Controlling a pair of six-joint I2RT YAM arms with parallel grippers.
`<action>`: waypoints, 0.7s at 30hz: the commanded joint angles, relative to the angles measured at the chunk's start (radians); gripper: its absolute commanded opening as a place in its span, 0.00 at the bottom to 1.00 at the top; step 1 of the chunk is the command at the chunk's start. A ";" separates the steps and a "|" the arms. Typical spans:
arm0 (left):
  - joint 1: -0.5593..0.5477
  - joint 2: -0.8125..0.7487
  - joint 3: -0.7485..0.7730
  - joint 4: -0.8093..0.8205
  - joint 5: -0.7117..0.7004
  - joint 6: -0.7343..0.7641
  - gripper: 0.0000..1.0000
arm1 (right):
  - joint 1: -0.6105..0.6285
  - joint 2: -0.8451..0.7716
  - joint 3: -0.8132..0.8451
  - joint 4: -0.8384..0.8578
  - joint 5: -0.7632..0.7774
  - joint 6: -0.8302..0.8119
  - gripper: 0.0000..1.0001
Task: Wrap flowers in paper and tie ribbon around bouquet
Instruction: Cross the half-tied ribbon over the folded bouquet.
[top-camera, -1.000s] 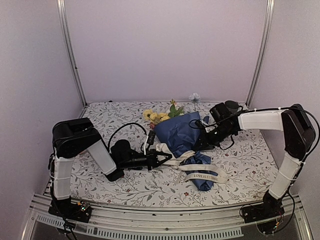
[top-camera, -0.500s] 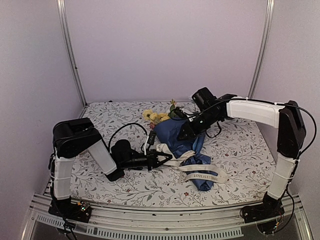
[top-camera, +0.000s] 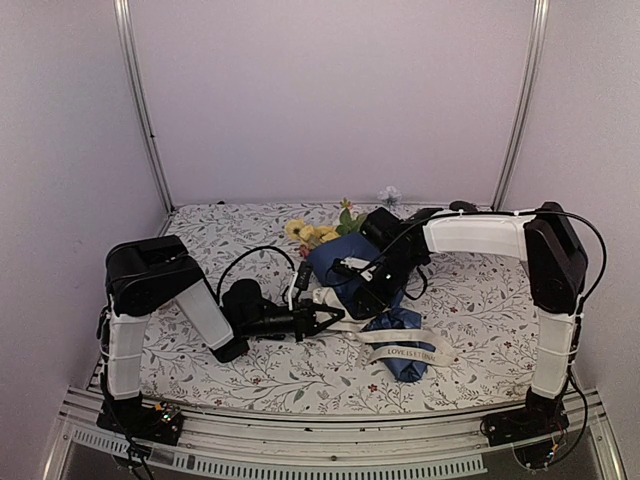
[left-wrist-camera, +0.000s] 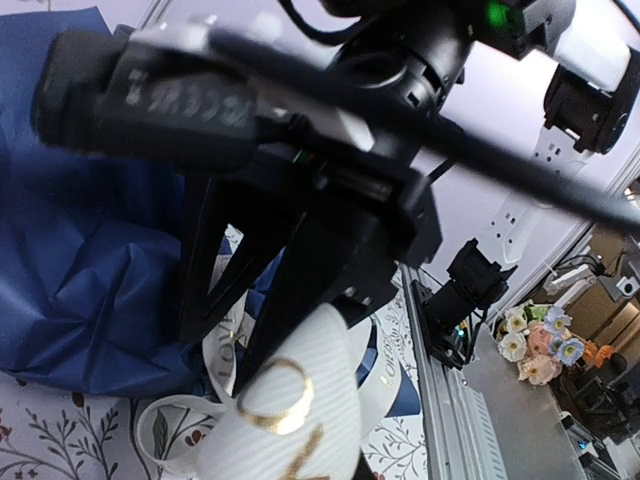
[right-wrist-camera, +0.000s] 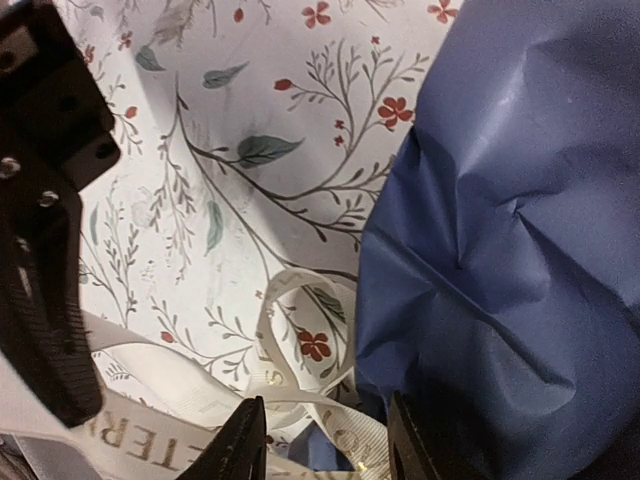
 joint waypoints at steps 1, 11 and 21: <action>0.002 0.002 0.001 0.144 0.013 0.015 0.00 | -0.005 0.027 0.003 -0.024 0.083 -0.034 0.44; 0.002 0.005 0.007 0.138 0.017 0.016 0.00 | -0.006 0.009 0.010 -0.010 0.106 -0.029 0.03; 0.001 0.007 0.015 0.128 0.021 0.017 0.00 | -0.013 -0.090 0.032 0.019 0.036 -0.009 0.00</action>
